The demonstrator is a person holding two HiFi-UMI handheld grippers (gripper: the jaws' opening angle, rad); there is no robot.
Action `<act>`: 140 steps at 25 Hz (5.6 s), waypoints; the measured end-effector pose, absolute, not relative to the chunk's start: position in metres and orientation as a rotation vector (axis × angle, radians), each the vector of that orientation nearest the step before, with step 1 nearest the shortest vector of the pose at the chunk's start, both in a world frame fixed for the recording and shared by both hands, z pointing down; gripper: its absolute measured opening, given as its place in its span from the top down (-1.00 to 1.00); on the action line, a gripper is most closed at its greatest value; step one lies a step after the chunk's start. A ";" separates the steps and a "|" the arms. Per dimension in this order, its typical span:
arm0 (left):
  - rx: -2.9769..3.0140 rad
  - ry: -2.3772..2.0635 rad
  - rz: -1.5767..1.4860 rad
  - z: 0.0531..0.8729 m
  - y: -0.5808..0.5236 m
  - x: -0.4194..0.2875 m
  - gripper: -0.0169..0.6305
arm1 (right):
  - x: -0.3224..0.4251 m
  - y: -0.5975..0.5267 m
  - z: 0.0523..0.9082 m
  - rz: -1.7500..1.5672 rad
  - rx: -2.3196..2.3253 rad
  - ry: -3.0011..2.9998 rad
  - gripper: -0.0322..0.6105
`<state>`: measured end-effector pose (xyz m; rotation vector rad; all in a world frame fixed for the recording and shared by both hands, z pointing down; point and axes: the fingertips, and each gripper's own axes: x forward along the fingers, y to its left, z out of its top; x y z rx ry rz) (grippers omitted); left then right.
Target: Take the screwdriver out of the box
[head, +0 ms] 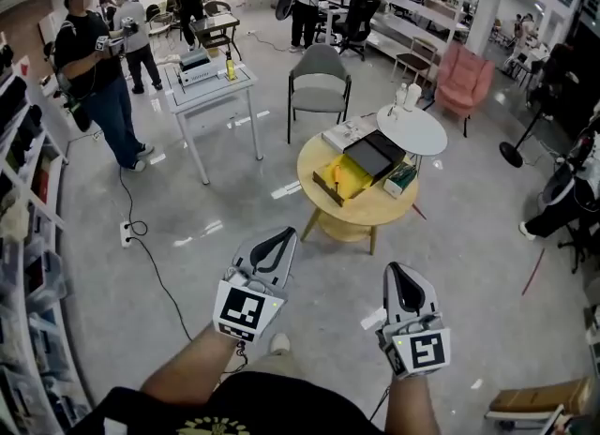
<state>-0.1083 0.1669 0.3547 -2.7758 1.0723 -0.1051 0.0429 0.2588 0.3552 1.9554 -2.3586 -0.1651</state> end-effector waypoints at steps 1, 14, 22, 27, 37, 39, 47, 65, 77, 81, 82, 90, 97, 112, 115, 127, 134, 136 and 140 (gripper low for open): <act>-2.777 1.066 -0.104 0.354 0.160 -0.106 0.91 | 0.044 0.252 0.356 -0.162 1.956 -2.358 0.85; -2.817 0.989 -0.091 0.358 0.083 -0.082 0.91 | 0.054 0.174 0.363 -0.122 1.960 -2.335 0.85; -2.812 0.987 -0.062 0.349 0.041 -0.094 0.91 | 0.044 0.133 0.361 -0.097 1.939 -2.326 0.85; -2.826 0.970 -0.066 0.351 0.017 -0.102 0.91 | 0.033 0.109 0.353 -0.140 1.965 -2.328 0.85; -2.890 0.974 -0.029 0.357 -0.013 -0.116 0.91 | 0.018 0.086 0.370 -0.049 1.939 -2.291 0.85; -2.896 0.971 -0.027 0.359 -0.015 -0.117 0.91 | 0.018 0.085 0.369 -0.048 1.942 -2.285 0.85; -2.874 0.993 -0.028 0.363 -0.029 -0.125 0.91 | 0.018 0.074 0.366 -0.073 1.945 -2.289 0.85; -2.850 1.052 -0.112 0.375 -0.068 -0.094 0.91 | 0.056 0.026 0.376 -0.035 1.874 -2.346 0.85; -2.881 1.078 -0.133 0.395 -0.098 -0.056 0.91 | 0.091 -0.003 0.393 0.032 1.853 -2.349 0.85; -2.886 1.083 -0.146 0.395 -0.107 -0.042 0.91 | 0.104 -0.013 0.395 0.035 1.857 -2.351 0.85; -2.889 1.086 -0.156 0.394 -0.109 -0.038 0.91 | 0.106 -0.016 0.394 0.032 1.857 -2.355 0.85; -2.864 1.033 -0.212 0.394 -0.122 -0.002 0.91 | 0.132 -0.037 0.396 0.043 1.871 -2.378 0.85; -2.911 1.085 -0.146 0.391 -0.141 0.015 0.91 | 0.156 -0.052 0.390 0.033 1.865 -2.398 0.85; -2.793 1.166 -0.143 0.372 -0.160 0.069 0.91 | 0.220 -0.082 0.373 -0.023 1.803 -2.502 0.85; -2.762 1.191 -0.135 0.368 -0.163 0.076 0.91 | 0.230 -0.086 0.373 -0.030 1.781 -2.516 0.85; -2.717 1.292 -0.208 0.376 -0.165 0.069 0.91 | 0.243 -0.107 0.384 0.029 1.738 -2.580 0.85; -2.699 1.328 -0.212 0.382 -0.183 0.066 0.91 | 0.248 -0.123 0.390 0.039 1.722 -2.574 0.85; -2.701 1.301 -0.200 0.380 -0.188 0.073 0.91 | 0.251 -0.129 0.391 0.040 1.732 -2.570 0.85; -2.709 1.270 -0.197 0.377 -0.205 0.080 0.91 | 0.253 -0.146 0.388 0.037 1.753 -2.566 0.85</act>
